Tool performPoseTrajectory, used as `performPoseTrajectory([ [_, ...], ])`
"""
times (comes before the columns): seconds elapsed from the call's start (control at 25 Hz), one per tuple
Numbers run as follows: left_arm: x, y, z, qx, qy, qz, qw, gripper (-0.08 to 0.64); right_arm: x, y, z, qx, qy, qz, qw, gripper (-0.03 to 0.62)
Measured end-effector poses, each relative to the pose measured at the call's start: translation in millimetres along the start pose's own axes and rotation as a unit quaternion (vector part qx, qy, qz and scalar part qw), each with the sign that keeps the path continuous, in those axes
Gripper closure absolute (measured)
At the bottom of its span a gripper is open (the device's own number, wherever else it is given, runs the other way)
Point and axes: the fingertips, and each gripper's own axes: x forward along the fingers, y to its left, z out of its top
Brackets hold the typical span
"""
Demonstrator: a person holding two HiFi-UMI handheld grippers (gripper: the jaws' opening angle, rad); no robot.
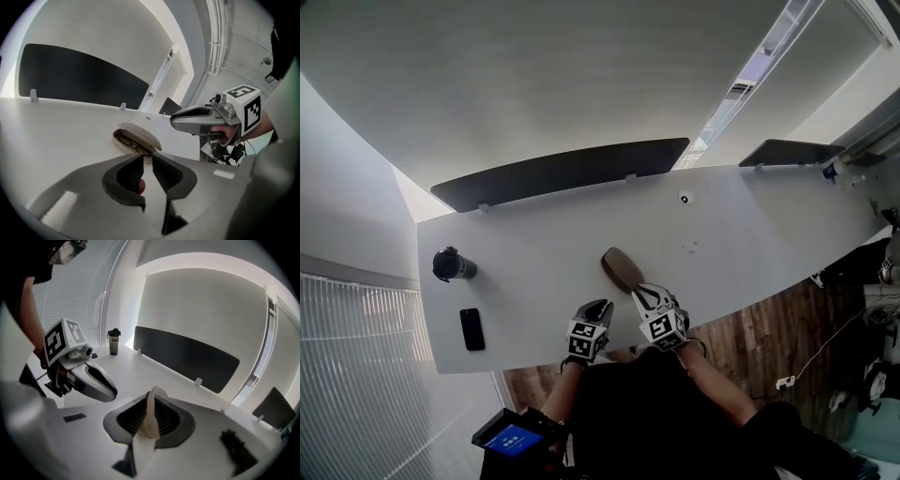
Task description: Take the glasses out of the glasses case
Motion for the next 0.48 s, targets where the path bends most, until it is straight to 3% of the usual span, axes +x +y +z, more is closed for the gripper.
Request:
performPoseTrajectory([
  [0.2, 23.6, 11.5, 7.6, -0.036, 0.014, 0.012, 0.9992, 0.462, 21.2, -2.7, -5.2, -0.068, 0.020, 0.013, 0.997, 0.522],
  [0.48, 52.5, 32.0, 2.4, -0.080, 0.050, 0.068, 0.9932, 0.428, 42.7, -10.0, -12.3, -0.133, 0.059, 0.046, 0.988, 0.462],
])
